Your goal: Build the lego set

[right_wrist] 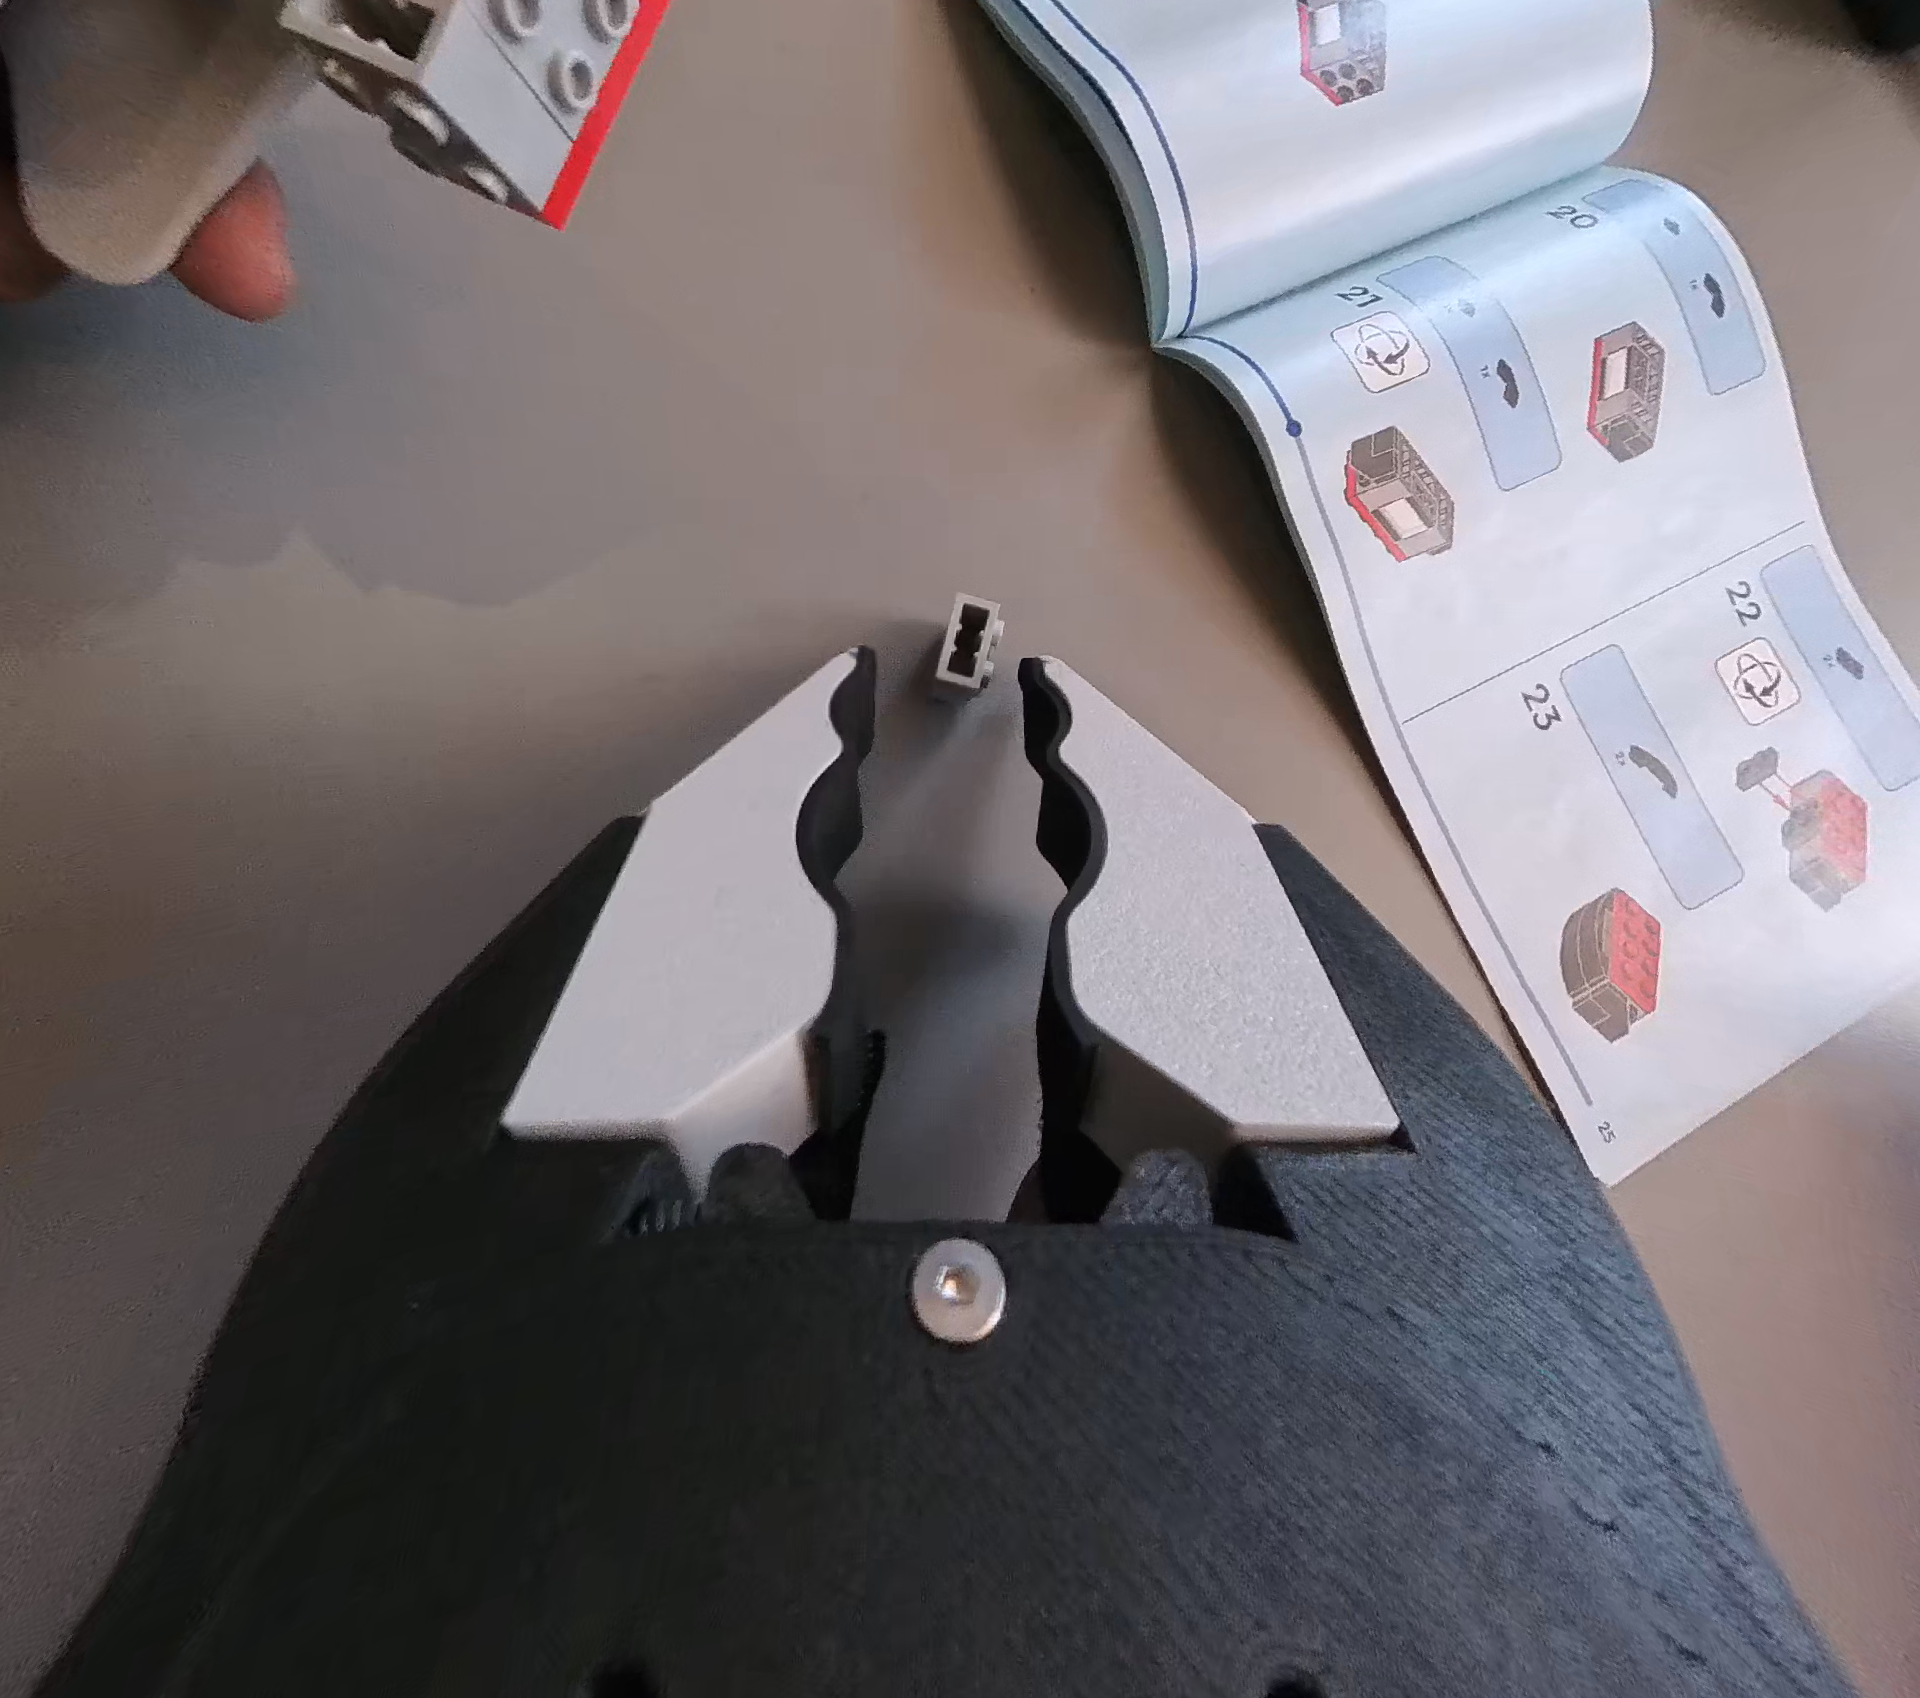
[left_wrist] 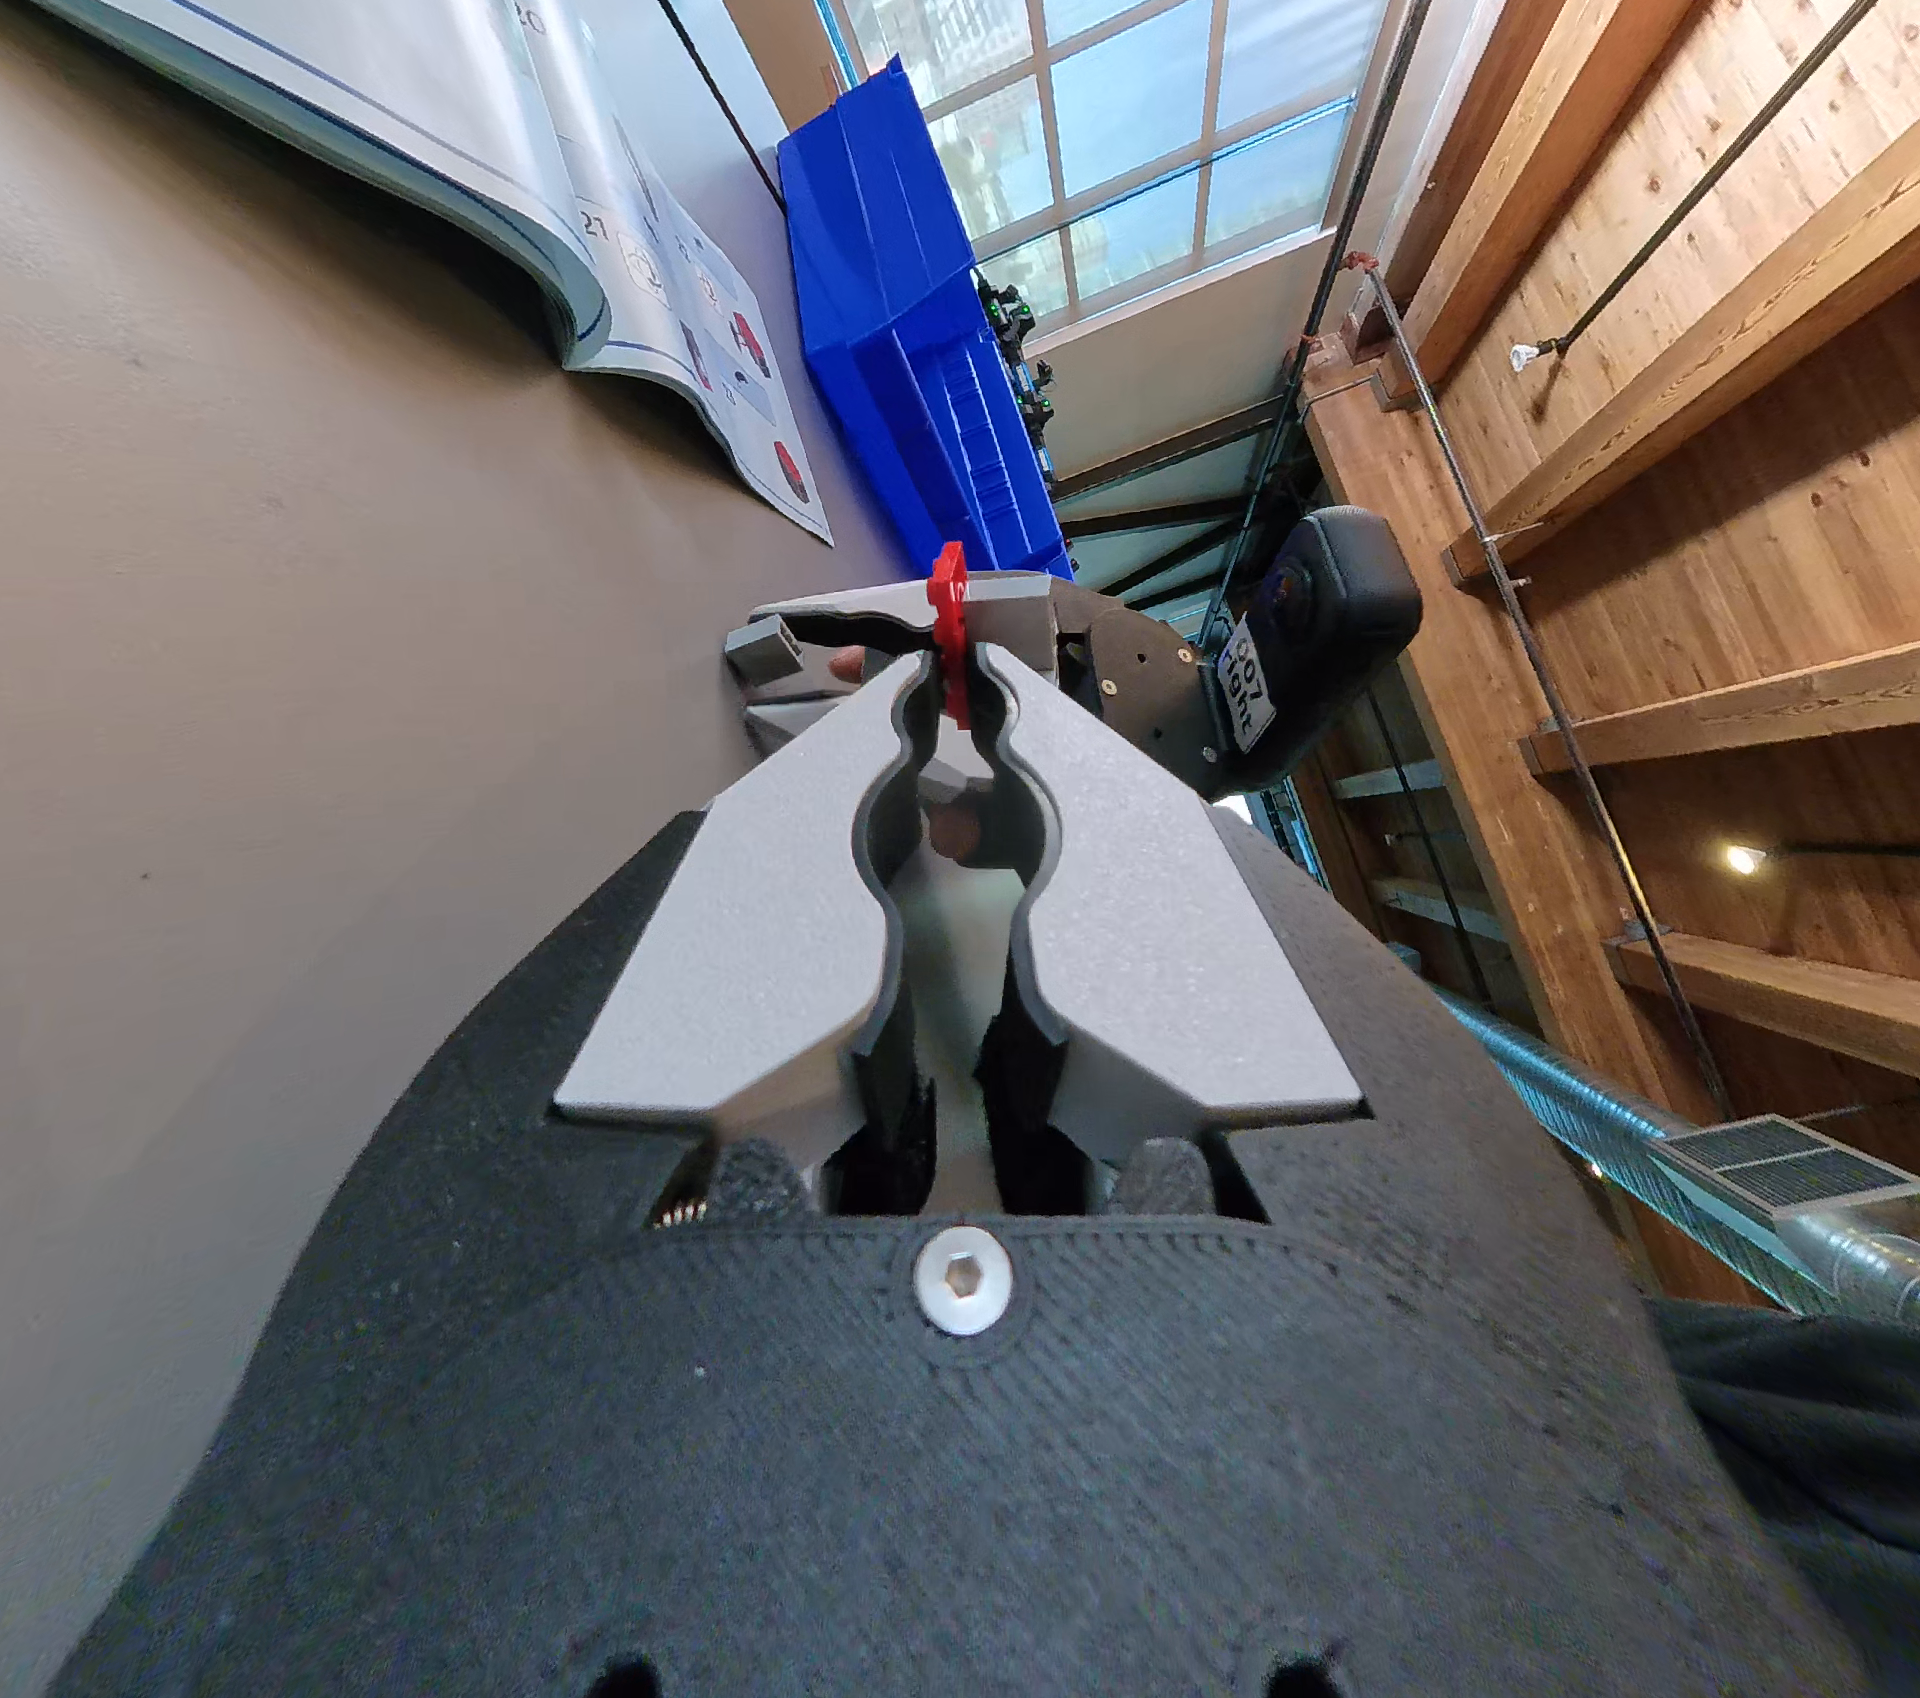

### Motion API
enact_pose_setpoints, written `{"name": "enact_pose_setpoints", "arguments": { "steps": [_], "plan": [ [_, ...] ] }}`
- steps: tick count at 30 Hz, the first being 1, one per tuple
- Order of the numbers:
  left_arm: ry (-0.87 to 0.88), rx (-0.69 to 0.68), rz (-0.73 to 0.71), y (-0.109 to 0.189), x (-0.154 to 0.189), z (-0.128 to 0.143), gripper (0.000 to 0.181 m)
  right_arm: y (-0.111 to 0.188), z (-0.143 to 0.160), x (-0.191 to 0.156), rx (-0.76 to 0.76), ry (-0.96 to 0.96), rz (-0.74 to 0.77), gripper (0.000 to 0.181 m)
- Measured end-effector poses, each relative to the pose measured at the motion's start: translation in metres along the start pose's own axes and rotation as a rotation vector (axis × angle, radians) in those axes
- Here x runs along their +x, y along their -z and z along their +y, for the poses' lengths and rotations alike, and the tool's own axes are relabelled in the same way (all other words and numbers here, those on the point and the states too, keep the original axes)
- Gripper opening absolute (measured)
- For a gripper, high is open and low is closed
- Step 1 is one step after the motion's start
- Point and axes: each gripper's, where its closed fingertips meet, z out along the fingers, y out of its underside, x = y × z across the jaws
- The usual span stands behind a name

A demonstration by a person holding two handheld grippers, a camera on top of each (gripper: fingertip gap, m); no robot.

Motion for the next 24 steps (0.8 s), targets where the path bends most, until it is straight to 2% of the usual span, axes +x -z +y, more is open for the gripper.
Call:
{"name": "enact_pose_setpoints", "arguments": {
  "steps": [6, 9, 14, 18, 24],
  "plan": [
    [-0.003, -0.008, 0.000, 0.000, 0.000, 0.001, 0.004, 0.004, -0.007, 0.001, 0.024, -0.007, -0.016, 0.027],
    [-0.005, -0.013, 0.002, -0.001, 0.001, 0.002, 0.004, 0.002, -0.006, 0.002, 0.012, 0.015, -0.003, 0.010],
    [-0.030, -0.053, 0.019, -0.003, 0.005, 0.009, 0.004, 0.007, -0.007, 0.006, 0.037, 0.080, 0.009, 0.010],
    [-0.136, -0.137, 0.016, -0.006, 0.011, 0.023, 0.004, 0.038, -0.027, 0.005, 0.163, 0.213, 0.029, 0.010],
    [-0.249, -0.225, 0.009, -0.011, 0.016, 0.039, 0.004, 0.095, -0.072, -0.028, 0.383, 0.455, -0.023, 0.010]
  ]
}}
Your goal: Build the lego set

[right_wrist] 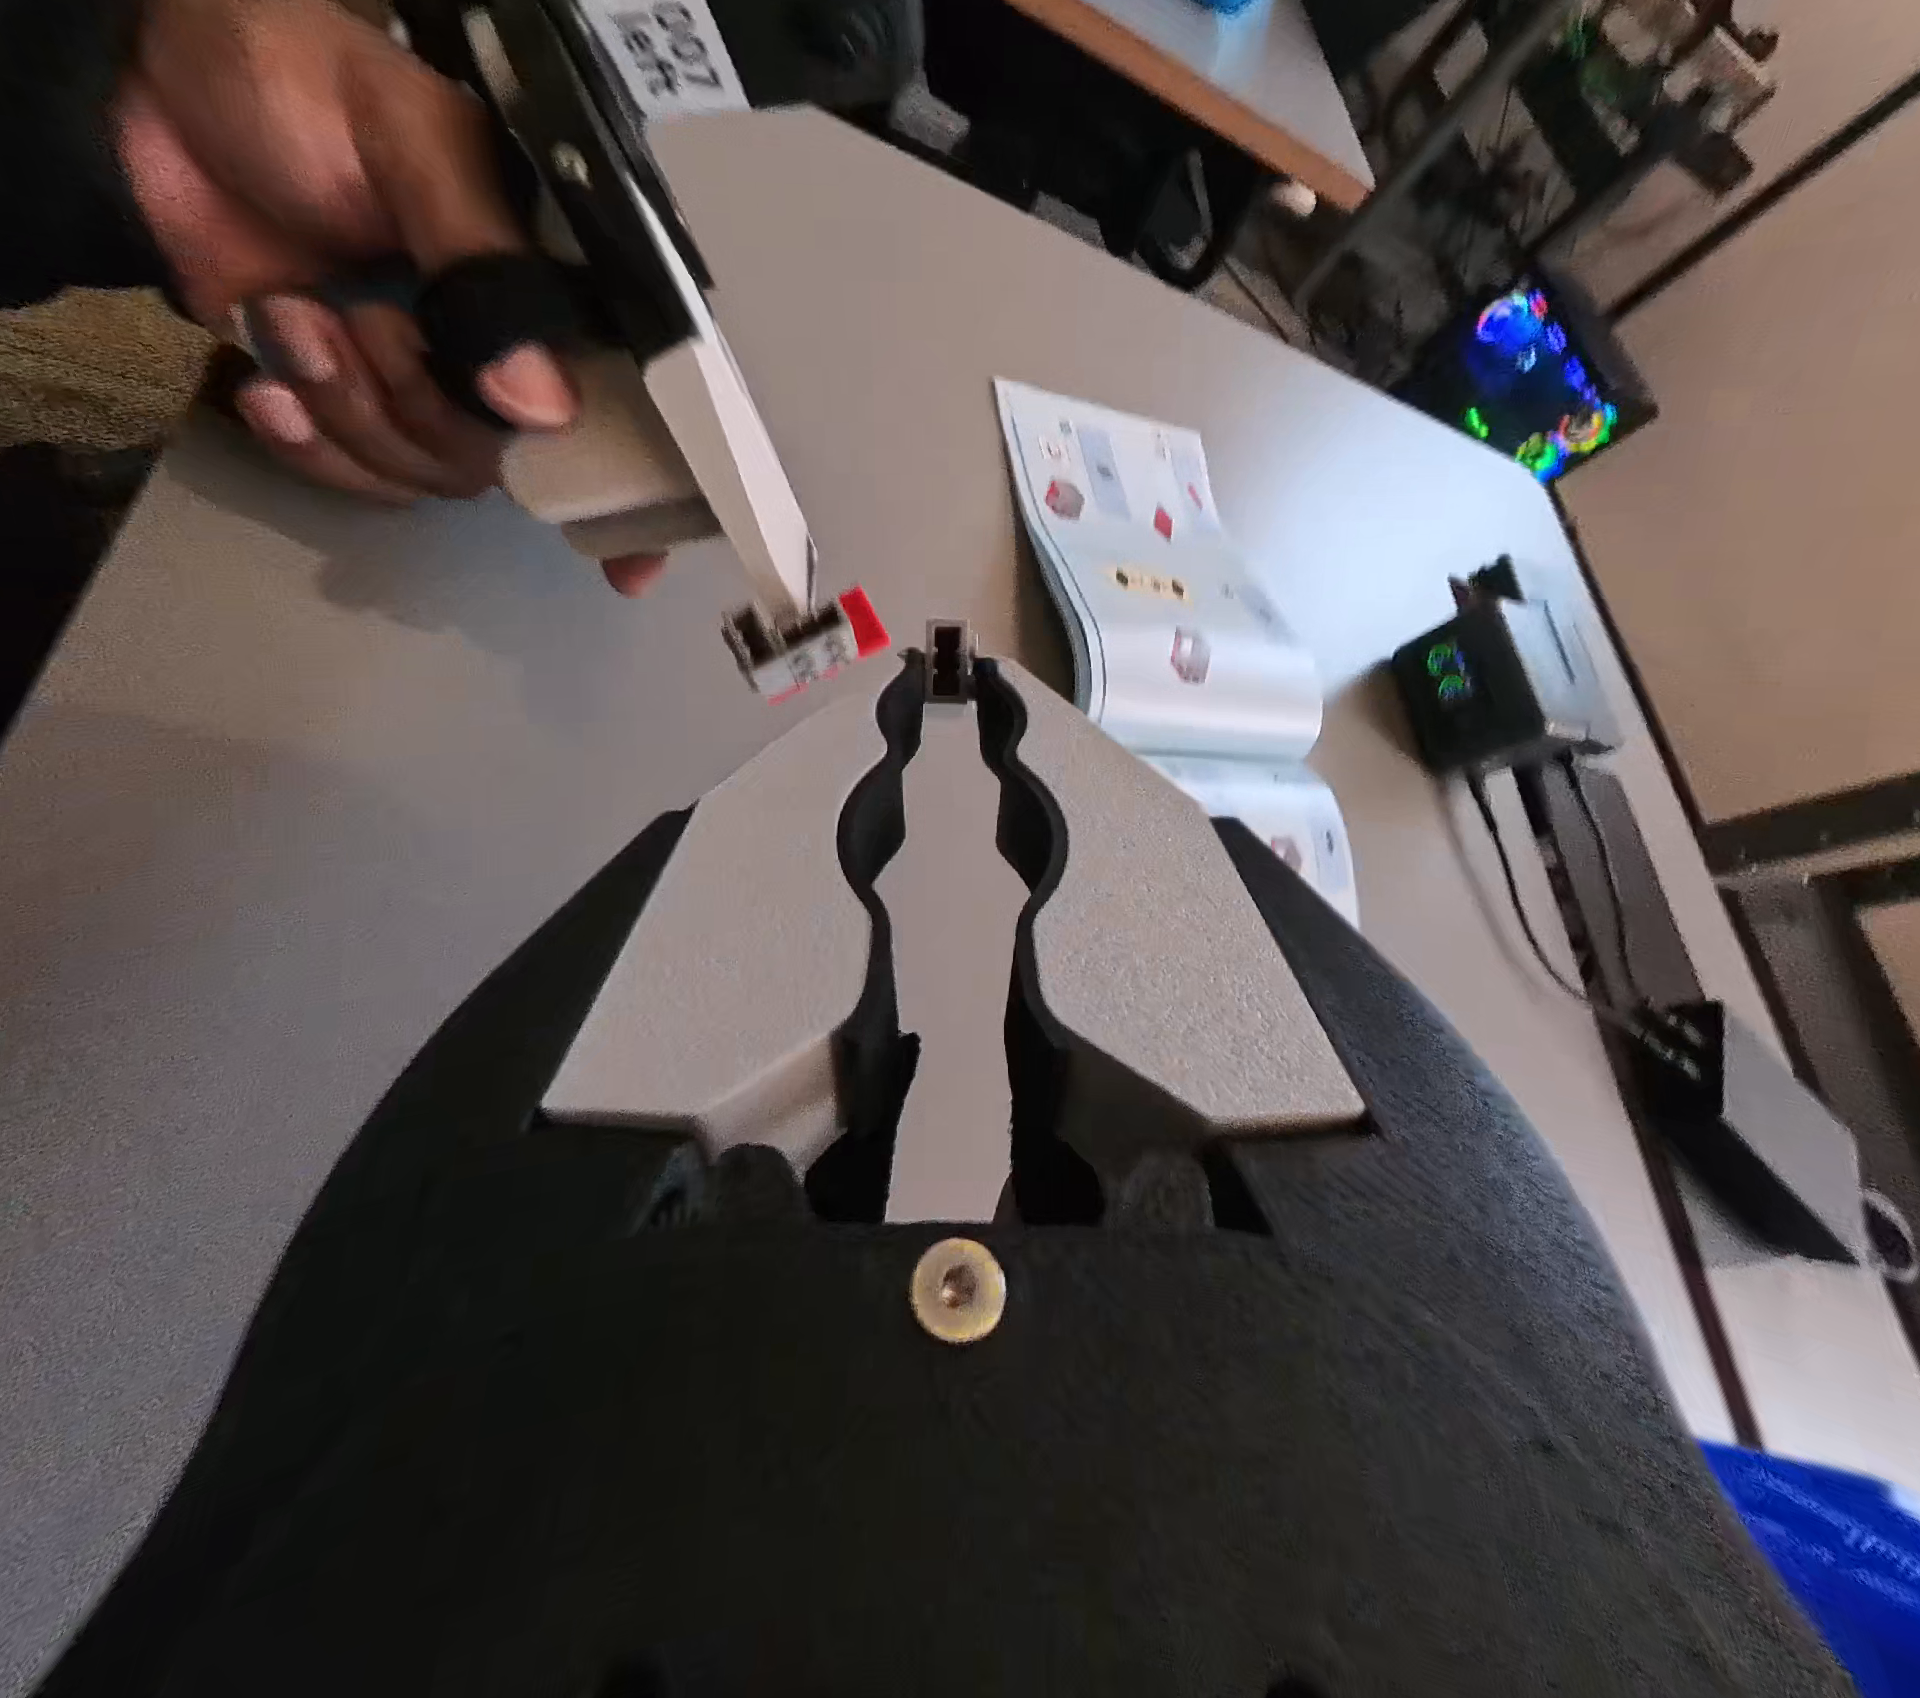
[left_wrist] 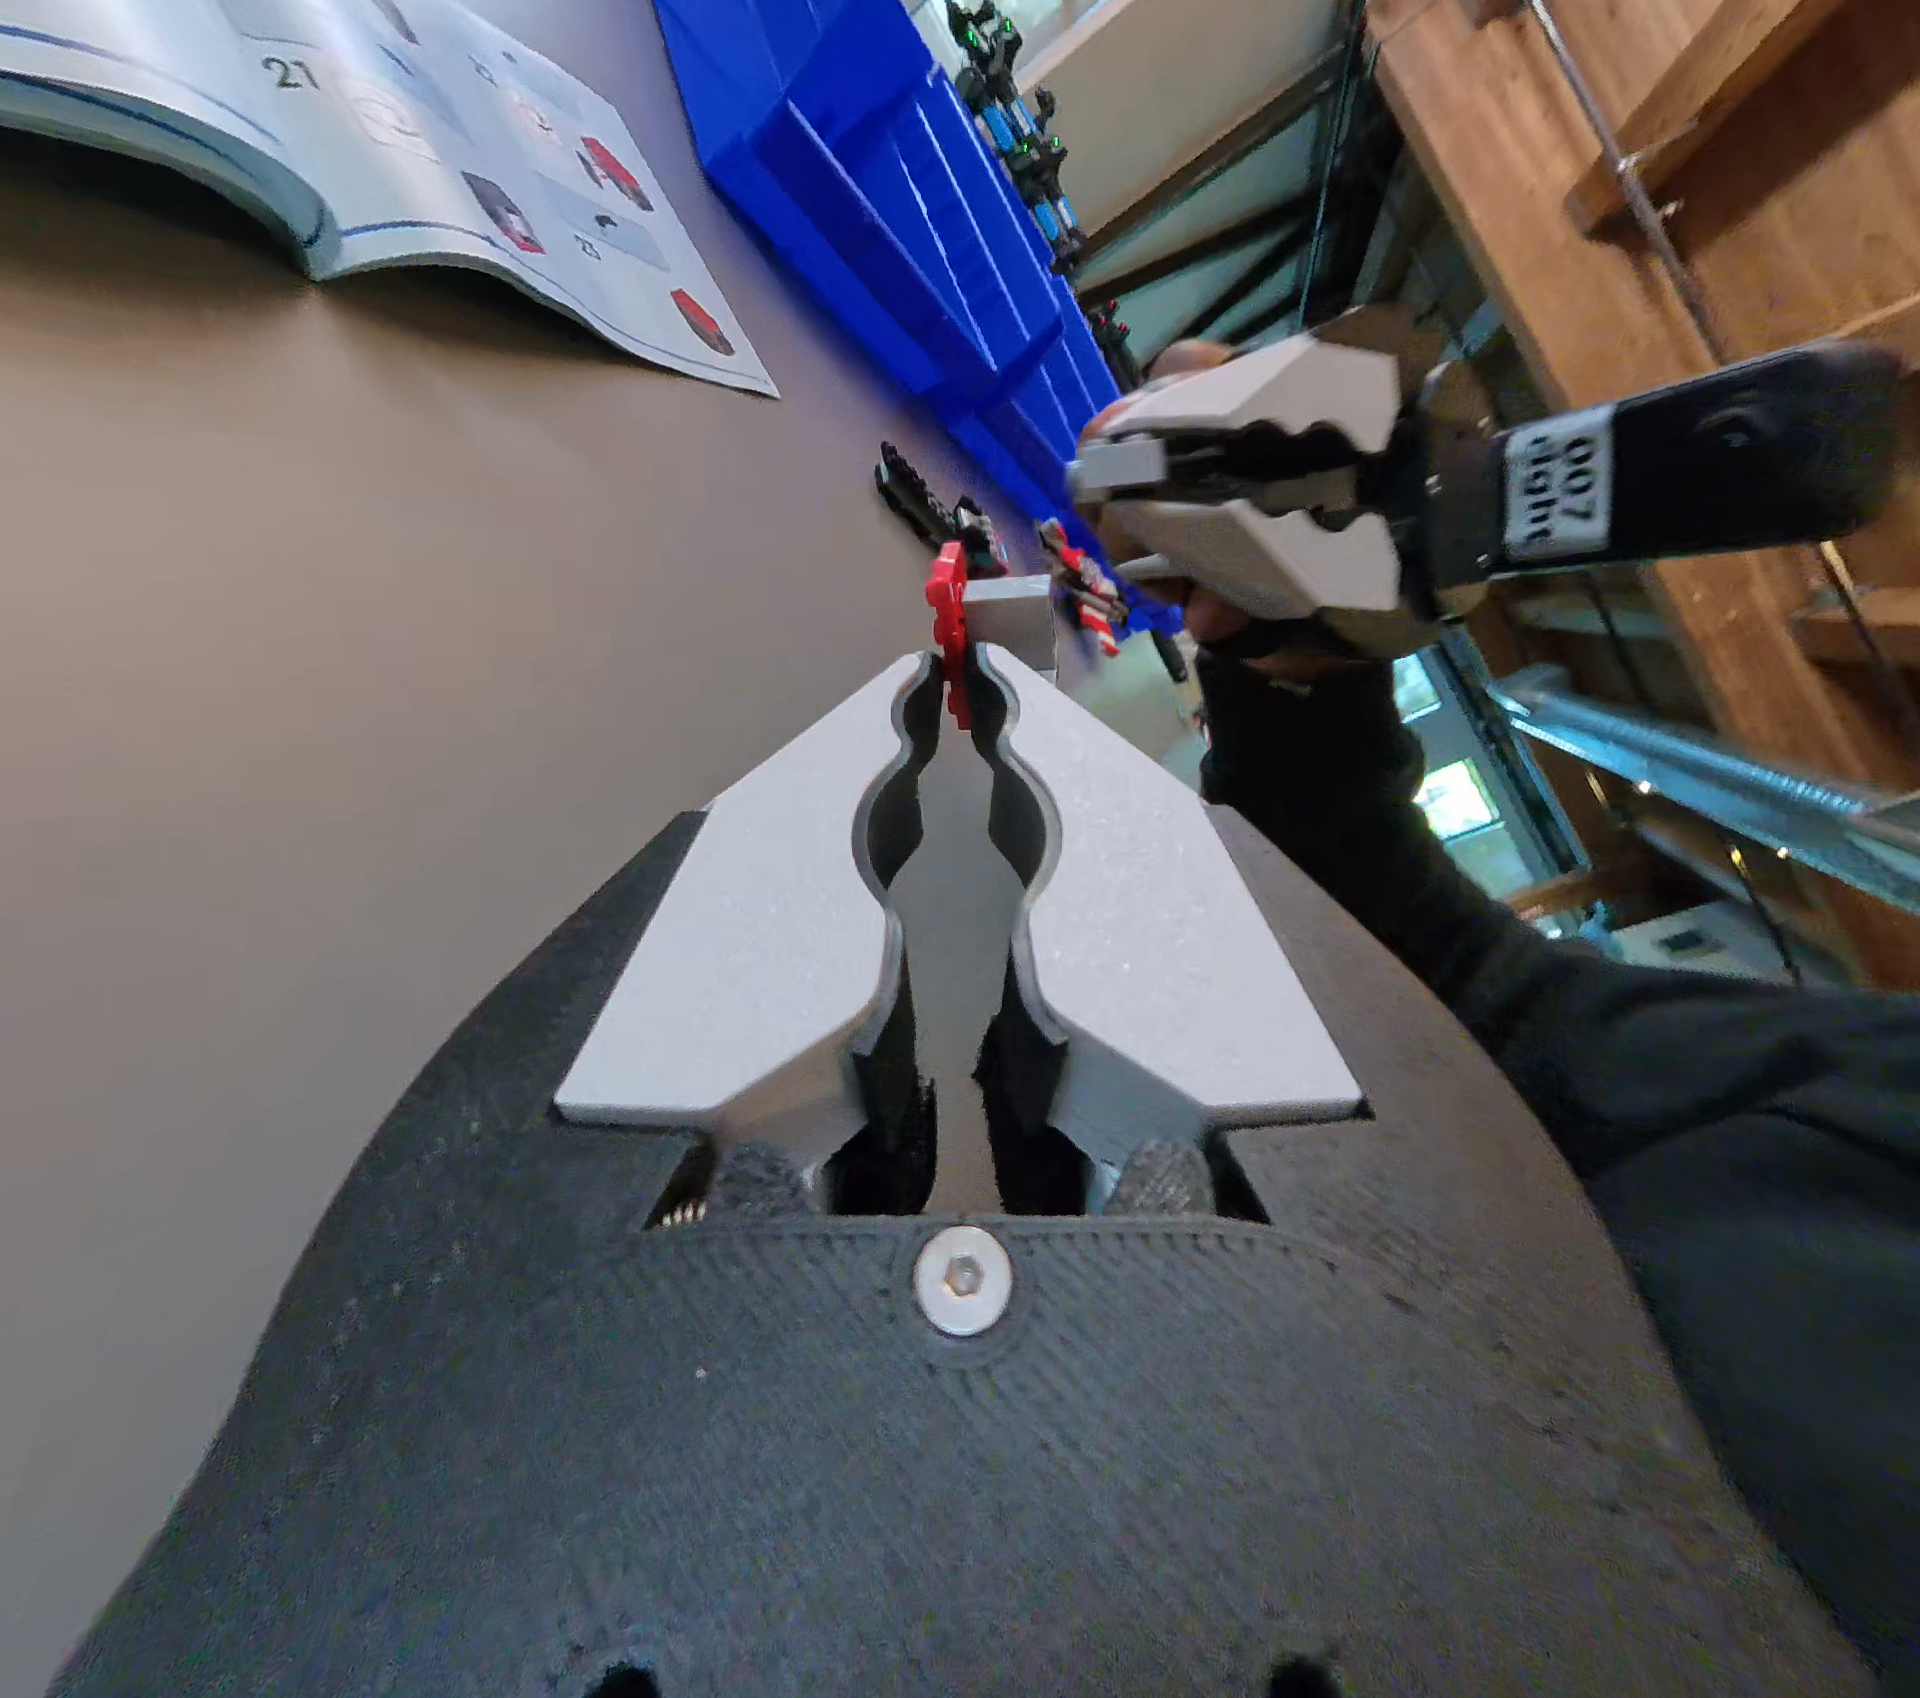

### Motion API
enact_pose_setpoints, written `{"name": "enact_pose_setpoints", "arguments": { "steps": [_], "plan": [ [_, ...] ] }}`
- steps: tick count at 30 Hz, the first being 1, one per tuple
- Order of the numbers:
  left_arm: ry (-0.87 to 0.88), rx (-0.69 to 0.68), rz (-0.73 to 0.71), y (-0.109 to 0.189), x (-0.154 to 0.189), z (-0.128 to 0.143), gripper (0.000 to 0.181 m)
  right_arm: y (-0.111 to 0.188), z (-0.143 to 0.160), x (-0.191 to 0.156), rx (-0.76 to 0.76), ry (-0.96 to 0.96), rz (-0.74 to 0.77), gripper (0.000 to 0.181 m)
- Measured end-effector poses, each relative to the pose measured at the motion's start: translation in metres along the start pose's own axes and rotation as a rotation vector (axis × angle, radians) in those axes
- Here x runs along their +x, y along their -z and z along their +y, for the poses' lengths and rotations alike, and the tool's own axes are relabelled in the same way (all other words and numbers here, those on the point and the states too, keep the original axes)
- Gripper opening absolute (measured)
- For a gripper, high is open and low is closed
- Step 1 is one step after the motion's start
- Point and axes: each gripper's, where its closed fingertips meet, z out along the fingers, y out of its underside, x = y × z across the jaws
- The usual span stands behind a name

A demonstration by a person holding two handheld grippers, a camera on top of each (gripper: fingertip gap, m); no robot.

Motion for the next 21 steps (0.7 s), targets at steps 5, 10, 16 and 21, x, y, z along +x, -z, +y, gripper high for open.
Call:
{"name": "enact_pose_setpoints", "arguments": {
  "steps": [5, 10, 16, 21],
  "plan": [
    [-0.096, -0.065, 0.000, -0.007, 0.009, 0.011, 0.004, -0.002, -0.009, -0.014, -0.006, 0.049, -0.085, 0.010],
    [-0.144, -0.100, -0.010, -0.009, 0.011, 0.018, 0.005, -0.005, -0.002, -0.028, -0.029, 0.058, -0.156, 0.010],
    [-0.176, -0.112, -0.023, -0.009, 0.010, 0.019, 0.005, -0.006, 0.001, -0.033, -0.048, 0.048, -0.182, 0.010],
    [-0.200, -0.124, -0.027, -0.009, 0.011, 0.021, 0.005, -0.008, 0.004, -0.034, -0.067, 0.051, -0.196, 0.010]
  ]
}}
